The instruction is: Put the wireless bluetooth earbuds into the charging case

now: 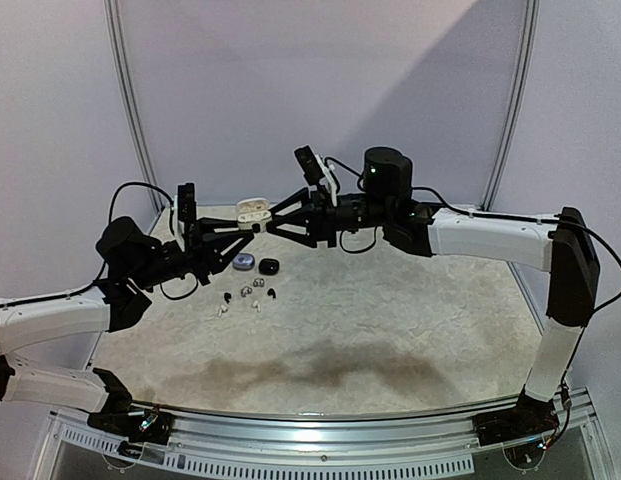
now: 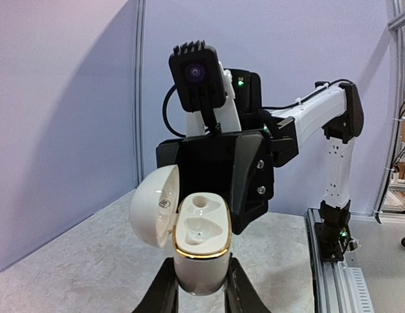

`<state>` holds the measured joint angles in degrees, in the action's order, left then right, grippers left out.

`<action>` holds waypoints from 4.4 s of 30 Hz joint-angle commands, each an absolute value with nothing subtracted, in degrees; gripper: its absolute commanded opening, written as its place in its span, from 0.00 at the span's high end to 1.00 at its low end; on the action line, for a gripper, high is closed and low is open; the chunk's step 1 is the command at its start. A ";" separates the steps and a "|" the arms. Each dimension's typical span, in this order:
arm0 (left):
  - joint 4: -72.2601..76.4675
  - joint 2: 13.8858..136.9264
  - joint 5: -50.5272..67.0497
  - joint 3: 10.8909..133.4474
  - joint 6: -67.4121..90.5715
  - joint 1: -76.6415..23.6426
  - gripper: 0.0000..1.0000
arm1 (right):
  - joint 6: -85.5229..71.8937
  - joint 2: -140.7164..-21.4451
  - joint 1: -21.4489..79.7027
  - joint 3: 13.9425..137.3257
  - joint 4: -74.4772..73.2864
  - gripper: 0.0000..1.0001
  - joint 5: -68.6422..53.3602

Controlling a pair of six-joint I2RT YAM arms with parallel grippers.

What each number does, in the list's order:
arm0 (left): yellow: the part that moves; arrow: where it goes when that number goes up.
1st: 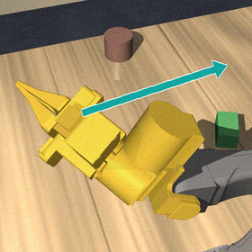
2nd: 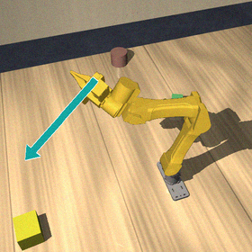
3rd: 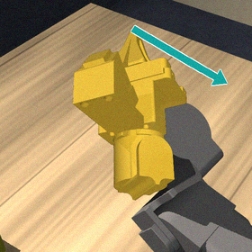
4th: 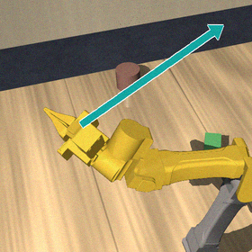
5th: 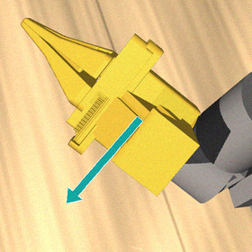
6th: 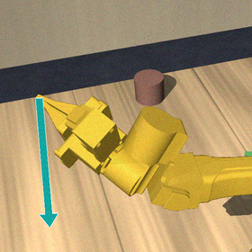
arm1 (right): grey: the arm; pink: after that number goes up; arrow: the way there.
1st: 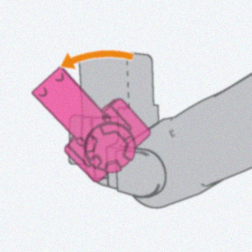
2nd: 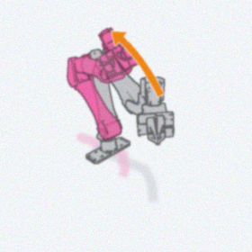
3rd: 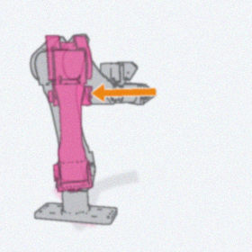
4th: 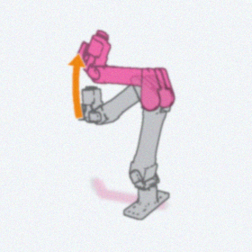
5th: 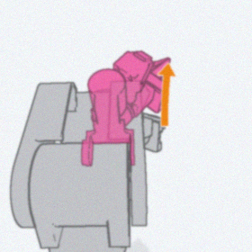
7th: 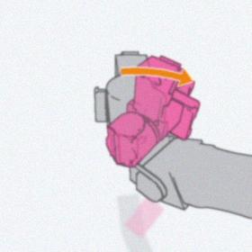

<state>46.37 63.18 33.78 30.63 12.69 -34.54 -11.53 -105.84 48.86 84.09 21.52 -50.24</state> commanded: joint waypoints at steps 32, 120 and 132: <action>48.22 64.66 32.78 32.08 11.69 -35.95 1.00 | -17.92 -109.92 49.91 84.40 28.42 0.58 -52.39; -39.55 79.40 3.47 57.71 -1.35 -26.46 0.54 | 6.27 -99.80 43.75 65.87 24.12 1.00 -33.73; -44.11 97.55 0.18 65.85 10.25 -26.55 0.53 | 10.02 -99.67 43.65 63.76 19.74 1.00 -31.77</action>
